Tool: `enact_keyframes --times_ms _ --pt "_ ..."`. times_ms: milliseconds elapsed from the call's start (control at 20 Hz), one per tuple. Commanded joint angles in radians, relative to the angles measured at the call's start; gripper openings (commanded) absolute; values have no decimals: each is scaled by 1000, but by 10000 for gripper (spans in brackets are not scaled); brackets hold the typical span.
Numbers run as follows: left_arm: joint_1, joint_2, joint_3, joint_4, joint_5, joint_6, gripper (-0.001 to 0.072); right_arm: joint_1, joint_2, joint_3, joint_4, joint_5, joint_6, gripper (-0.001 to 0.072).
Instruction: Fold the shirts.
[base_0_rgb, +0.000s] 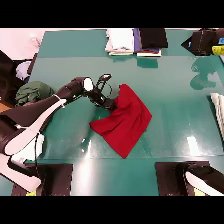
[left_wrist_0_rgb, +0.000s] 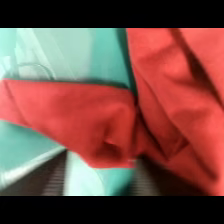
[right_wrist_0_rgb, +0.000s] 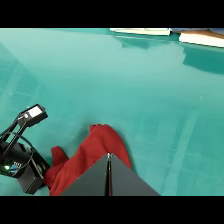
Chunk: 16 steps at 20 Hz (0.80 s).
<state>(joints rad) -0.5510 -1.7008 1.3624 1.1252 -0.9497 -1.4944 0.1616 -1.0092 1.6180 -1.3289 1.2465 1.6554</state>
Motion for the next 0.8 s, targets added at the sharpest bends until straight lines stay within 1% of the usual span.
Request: enact_keyframes --times_ms 0,150,250,300,400,500,550,600,650,700,750 --pt "-2 -3 3 -3 19 3 30 0 -1 1 0 19 0 24" --pt "26 4 87 38 -53 3 27 -1 0 -5 -10 88 0 24" --pt "72 41 150 85 -93 3 27 -1 26 -92 -26 139 1 24" --pt "95 64 169 102 -100 4 27 2 50 -175 -35 147 11 24" --pt "138 117 179 133 -99 11 27 3 95 -382 -33 124 87 24" --pt "166 143 178 163 -120 11 27 5 116 -594 -23 92 126 25" --pt "175 143 177 167 -140 11 27 15 115 -692 -7 72 126 76" --pt "176 140 177 183 -161 11 27 29 110 -774 23 42 126 300" --pt "176 138 176 203 -173 11 27 52 93 -848 84 -2 126 492" --pt "176 136 175 203 -175 11 27 80 69 -898 151 -52 126 513" --pt "176 136 175 204 -174 11 28 113 40 -934 211 -108 126 512"
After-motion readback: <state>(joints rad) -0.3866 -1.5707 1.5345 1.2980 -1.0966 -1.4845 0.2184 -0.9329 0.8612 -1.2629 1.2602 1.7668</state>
